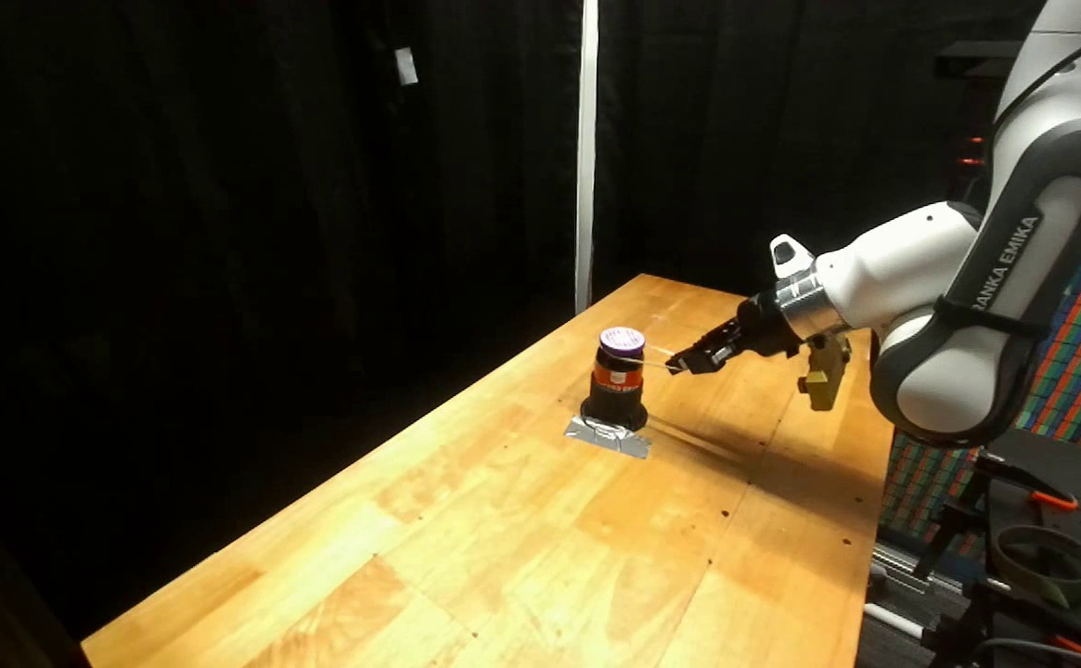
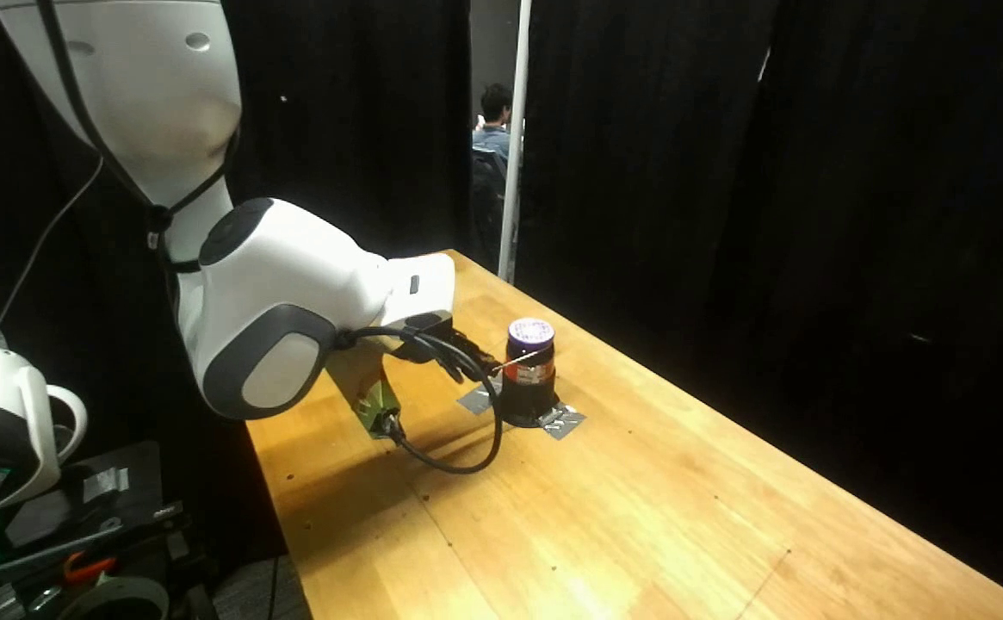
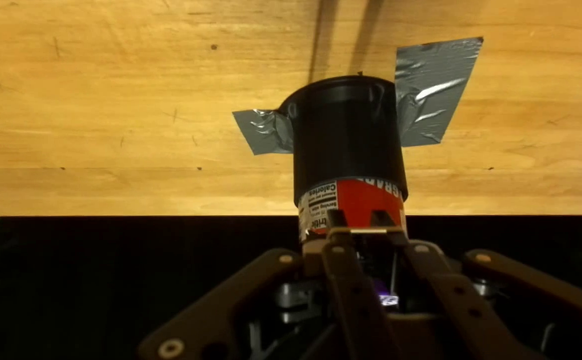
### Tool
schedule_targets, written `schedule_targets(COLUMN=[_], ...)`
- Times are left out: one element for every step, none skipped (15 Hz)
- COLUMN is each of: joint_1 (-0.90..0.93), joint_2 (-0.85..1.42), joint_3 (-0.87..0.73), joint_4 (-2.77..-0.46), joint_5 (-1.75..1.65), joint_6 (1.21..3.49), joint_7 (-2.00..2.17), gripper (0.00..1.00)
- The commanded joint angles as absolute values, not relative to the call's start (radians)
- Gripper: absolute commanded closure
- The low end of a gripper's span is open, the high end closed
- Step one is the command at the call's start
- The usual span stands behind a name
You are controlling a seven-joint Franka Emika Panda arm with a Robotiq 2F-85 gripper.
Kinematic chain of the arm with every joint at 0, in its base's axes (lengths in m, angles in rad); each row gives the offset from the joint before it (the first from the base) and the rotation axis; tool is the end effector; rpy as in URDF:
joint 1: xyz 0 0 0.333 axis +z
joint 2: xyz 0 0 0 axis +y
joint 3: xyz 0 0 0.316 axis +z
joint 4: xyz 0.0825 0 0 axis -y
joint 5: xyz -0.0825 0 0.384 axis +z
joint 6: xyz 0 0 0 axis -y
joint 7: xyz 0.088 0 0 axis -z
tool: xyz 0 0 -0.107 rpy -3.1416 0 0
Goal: Put the rubber band on the jar
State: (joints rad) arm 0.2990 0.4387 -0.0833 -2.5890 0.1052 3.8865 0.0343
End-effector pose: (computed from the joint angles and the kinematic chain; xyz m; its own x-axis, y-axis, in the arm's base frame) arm 0.4648 0.0864 0.2097 0.6470 0.0605 0.7601 0.0966 -0.9953 -0.0030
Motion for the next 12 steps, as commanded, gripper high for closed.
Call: schedule_targets(joint_1=[0.273,0.274,0.275,0.279,0.28,0.279,0.28,0.279,0.354,0.366,0.363,0.376], joint_2=[0.479,0.494,0.508,0.524,0.537,0.548,0.56,0.572,0.531,0.533,0.555,0.557], joint_3=[-0.024,-0.014,-0.006,0.004,0.012,0.02,0.027,0.033,-0.036,-0.045,-0.039,-0.049], joint_4=[-2.62,-2.62,-2.618,-2.613,-2.61,-2.608,-2.605,-2.605,-2.577,-2.572,-2.576,-2.575], joint_5=[0.176,0.195,0.211,0.234,0.25,0.261,0.276,0.284,0.297,0.304,0.308,0.312], joint_6=[4.068,4.113,4.149,4.186,4.214,4.238,4.264,4.293,4.219,4.22,4.26,4.265], joint_7=[-0.013,-0.02,-0.026,-0.028,-0.031,-0.032,-0.031,-0.03,-0.007,-0.006,-0.006,-0.003], gripper=[0.79,0.81,0.82,0.83,0.82,0.83,0.83,0.83,0.82,0.82,0.82,0.82])
